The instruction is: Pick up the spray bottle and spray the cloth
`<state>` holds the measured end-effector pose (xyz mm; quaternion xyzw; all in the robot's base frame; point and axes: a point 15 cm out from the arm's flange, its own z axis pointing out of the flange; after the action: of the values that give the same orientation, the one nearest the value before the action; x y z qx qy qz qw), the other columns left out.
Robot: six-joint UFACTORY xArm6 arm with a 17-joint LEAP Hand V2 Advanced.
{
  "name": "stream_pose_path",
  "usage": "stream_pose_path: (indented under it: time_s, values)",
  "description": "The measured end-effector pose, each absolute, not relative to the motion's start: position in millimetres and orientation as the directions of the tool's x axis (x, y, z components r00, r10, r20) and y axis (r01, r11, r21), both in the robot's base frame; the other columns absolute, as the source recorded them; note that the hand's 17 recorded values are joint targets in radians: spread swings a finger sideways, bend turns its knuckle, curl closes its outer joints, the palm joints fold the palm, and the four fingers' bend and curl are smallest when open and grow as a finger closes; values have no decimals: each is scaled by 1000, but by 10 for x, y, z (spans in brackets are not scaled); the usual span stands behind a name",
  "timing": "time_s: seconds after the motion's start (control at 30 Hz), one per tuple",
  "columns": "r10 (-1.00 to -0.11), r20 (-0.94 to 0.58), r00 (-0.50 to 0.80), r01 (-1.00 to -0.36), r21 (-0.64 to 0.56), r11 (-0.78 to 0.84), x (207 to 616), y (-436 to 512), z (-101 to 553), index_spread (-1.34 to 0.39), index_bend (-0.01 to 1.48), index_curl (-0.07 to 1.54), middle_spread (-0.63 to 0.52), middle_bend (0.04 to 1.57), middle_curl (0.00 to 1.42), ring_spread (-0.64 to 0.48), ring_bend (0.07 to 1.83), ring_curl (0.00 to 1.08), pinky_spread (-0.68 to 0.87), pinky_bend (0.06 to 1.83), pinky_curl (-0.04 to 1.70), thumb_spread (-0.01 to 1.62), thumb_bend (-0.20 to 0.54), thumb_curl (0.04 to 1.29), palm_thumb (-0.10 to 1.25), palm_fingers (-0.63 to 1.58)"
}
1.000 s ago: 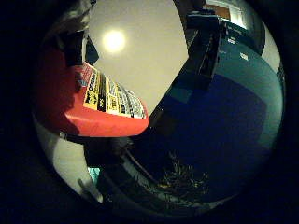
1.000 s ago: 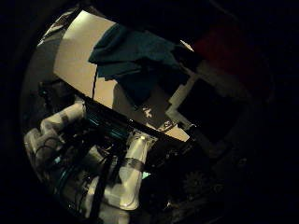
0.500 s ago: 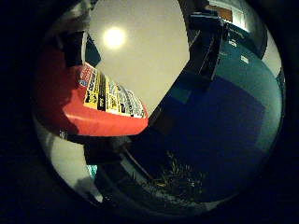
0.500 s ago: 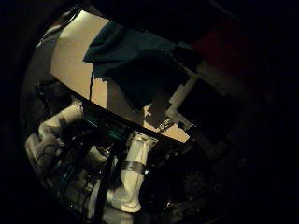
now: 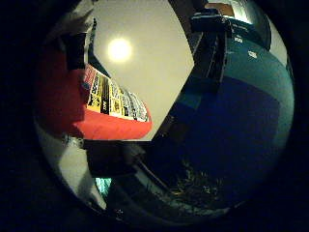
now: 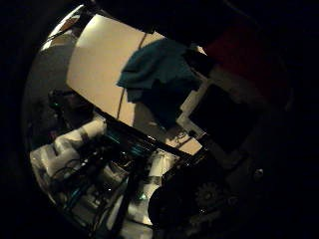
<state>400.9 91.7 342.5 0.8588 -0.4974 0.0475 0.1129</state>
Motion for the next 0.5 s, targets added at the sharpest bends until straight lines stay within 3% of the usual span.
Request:
stream_pose_path:
  time_s: [0.27, 0.5]
  values:
    - [-855, -35, 517, -855, 32, -518, 3874, 1672, 3573, -171, 1205, 670, -72, 1376, 610, -164, 1456, 613, -222, 1104, 1010, 933, -13, 749, 1049, 1200]
    - [-807, -244, 538, -841, -222, -493, 3994, 2328, 3994, -171, 1205, 670, -71, 1373, 607, -164, 1457, 614, -224, 1105, 1011, 931, -12, 751, 1066, 1199]
